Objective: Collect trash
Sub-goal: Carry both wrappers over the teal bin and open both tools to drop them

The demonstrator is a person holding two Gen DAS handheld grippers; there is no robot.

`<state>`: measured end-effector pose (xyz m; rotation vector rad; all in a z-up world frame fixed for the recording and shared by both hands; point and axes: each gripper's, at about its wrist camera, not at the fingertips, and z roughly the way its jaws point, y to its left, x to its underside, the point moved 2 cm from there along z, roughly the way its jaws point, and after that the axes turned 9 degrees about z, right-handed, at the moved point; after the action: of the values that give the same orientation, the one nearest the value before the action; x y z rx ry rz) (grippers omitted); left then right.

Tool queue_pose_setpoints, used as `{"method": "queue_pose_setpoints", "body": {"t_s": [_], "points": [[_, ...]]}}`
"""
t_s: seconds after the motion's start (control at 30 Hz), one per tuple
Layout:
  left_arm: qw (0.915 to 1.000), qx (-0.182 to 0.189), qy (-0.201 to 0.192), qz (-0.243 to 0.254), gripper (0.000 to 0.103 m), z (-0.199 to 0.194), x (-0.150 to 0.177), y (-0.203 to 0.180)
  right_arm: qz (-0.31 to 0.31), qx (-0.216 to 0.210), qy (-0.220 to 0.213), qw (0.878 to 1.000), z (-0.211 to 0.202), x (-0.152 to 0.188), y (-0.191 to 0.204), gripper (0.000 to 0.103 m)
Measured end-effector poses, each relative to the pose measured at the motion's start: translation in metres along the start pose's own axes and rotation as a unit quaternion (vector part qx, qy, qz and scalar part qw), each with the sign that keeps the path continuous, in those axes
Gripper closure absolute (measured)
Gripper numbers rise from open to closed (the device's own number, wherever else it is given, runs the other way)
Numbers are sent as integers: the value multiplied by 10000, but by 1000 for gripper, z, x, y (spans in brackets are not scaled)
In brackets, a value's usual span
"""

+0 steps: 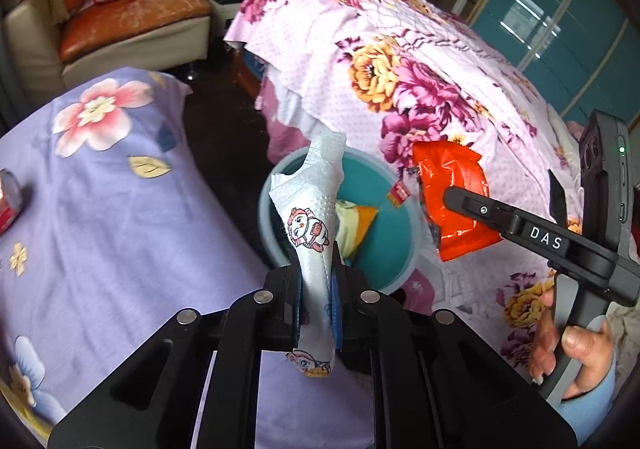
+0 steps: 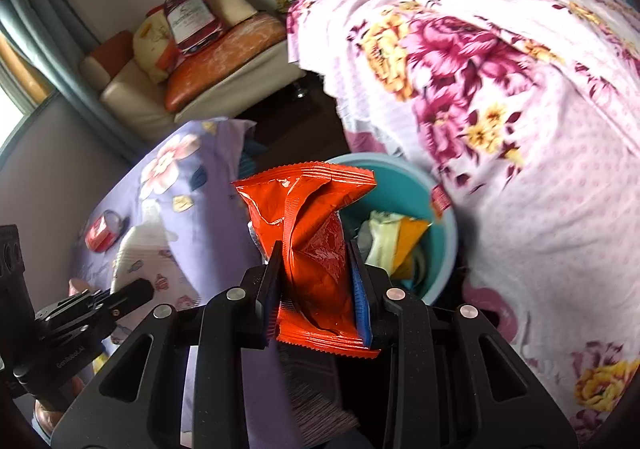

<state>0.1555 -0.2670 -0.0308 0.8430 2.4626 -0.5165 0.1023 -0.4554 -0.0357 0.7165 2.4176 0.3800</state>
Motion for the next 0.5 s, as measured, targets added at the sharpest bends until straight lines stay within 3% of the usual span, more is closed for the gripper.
{"method": "queue_pose_setpoints", "body": {"t_s": [0.17, 0.5], "points": [[9998, 147, 163, 38, 91, 25, -12, -8, 127, 94, 82, 9998, 8, -19, -17, 74], [9987, 237, 442, 1, 91, 59, -22, -3, 232, 248, 266, 9991, 30, -24, -26, 73]]}}
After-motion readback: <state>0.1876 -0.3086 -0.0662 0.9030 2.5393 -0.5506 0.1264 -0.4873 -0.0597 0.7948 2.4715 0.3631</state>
